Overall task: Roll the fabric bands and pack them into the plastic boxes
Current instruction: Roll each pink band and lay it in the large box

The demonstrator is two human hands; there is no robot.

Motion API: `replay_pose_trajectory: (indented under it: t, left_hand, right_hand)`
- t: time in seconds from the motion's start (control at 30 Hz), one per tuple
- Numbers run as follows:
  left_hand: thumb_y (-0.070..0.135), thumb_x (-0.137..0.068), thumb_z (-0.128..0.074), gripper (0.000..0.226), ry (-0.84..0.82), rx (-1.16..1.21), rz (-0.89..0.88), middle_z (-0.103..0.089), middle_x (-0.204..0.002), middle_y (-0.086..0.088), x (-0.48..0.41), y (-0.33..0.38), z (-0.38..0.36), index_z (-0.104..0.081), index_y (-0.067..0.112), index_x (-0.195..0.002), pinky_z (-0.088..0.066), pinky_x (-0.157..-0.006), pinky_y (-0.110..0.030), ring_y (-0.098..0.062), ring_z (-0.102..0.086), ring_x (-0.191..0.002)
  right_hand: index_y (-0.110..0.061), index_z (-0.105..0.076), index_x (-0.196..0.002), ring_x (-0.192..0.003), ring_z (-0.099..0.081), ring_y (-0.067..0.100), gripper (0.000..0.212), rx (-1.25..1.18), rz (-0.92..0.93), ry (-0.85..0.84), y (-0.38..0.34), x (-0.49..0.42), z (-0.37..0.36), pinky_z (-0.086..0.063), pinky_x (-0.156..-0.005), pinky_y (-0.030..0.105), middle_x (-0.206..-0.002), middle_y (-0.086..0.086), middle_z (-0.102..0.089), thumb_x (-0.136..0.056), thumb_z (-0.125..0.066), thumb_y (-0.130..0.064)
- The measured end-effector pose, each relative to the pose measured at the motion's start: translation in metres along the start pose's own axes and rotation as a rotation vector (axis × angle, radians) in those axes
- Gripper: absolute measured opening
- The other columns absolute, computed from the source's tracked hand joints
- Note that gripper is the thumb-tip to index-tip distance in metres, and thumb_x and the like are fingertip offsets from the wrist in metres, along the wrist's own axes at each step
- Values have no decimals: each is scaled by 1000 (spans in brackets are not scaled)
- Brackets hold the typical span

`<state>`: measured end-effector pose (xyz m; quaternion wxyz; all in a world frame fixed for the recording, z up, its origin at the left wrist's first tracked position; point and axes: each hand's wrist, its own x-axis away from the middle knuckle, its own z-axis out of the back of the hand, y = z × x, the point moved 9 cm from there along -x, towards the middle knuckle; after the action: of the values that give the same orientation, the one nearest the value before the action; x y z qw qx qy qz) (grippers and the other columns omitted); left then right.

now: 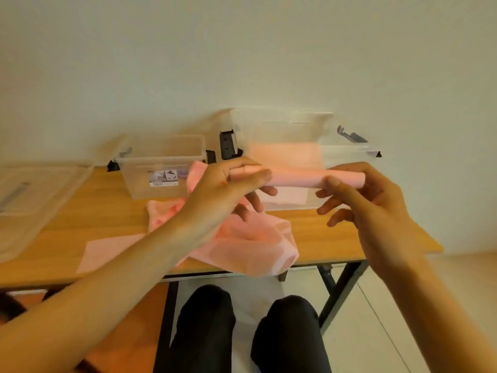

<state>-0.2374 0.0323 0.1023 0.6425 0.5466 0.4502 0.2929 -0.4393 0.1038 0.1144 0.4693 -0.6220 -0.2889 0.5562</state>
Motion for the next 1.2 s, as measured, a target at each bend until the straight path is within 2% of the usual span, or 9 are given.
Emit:
replay_pose_trajectory:
  t: [0.27,0.4,0.47,0.6,0.83,0.9,0.97,1.07,1.2]
  left_hand:
    - [12,-97,-63,13,18,-70,-27,-74,-86,-9,42,-71,-13,-68,4,-105,-46,-44,-27,-24,-62,-62]
    - [14,-96,-65,15,23,-68,0,-71,-88,5,40,-86,-13,-70,4,-107,-50,-47,-30,-29,-70,-74]
    - [11,-96,-65,15,32,-38,13,-70,-89,2,37,-91,-14,-70,2,-106,-52,-47,-30,-29,-72,-80]
    - [11,-94,-67,14,75,32,47,-68,-86,-13,30,-104,-14,-73,0,-100,-48,-46,-28,-23,-66,-67]
    - [9,-88,-74,16,57,47,18,-71,-75,-3,18,-111,-16,-67,7,-102,-48,-46,-26,-24,-63,-56]
    - [8,-90,-71,10,38,34,12,-70,-73,-11,15,-112,-20,-68,6,-99,-48,-44,-26,-22,-60,-52]
    - [9,-93,-67,7,21,29,23,-71,-75,-16,12,-113,-24,-67,6,-99,-48,-45,-25,-21,-56,-50]
    - [11,-96,-64,8,-7,29,29,-73,-75,-10,8,-113,-29,-65,7,-103,-47,-45,-24,-18,-54,-50]
    - [6,-89,-72,28,-89,19,19,-73,-95,-3,5,-111,-35,-65,11,-116,-52,-47,-26,-19,-66,-64]
  right_hand:
    - [-11,-67,-114,-69,-71,29,32,-76,-154,58,72,61,2,-54,-55,29,-89,12,-74,-87,-68,-28]
    - [-11,-66,-117,-74,-72,28,36,-65,-189,56,87,66,1,-57,-57,30,-95,11,-74,-86,-67,-30]
    - [-11,-66,-116,-78,-73,27,31,-57,-188,62,91,66,2,-58,-57,29,-97,8,-74,-89,-66,-27]
    - [-11,-69,-110,-80,-73,24,19,-17,-182,80,99,62,7,-58,-57,29,-94,6,-74,-93,-65,-19]
    - [-9,-70,-106,-73,-72,25,30,42,-197,107,113,55,15,-58,-56,30,-86,6,-75,-87,-65,-31]
    - [-10,-68,-109,-73,-72,28,29,23,-188,112,112,54,17,-58,-58,32,-87,7,-74,-87,-66,-29]
    - [-13,-66,-115,-72,-71,29,31,-19,-169,101,109,54,18,-59,-58,35,-89,9,-72,-85,-69,-24]
    - [-13,-67,-112,-69,-69,29,32,-36,-150,97,106,51,21,-59,-56,34,-90,11,-70,-81,-76,-17]
    - [-7,-69,-107,-65,-68,24,29,-21,-148,117,104,49,28,-57,-54,27,-85,11,-72,-82,-74,-20]
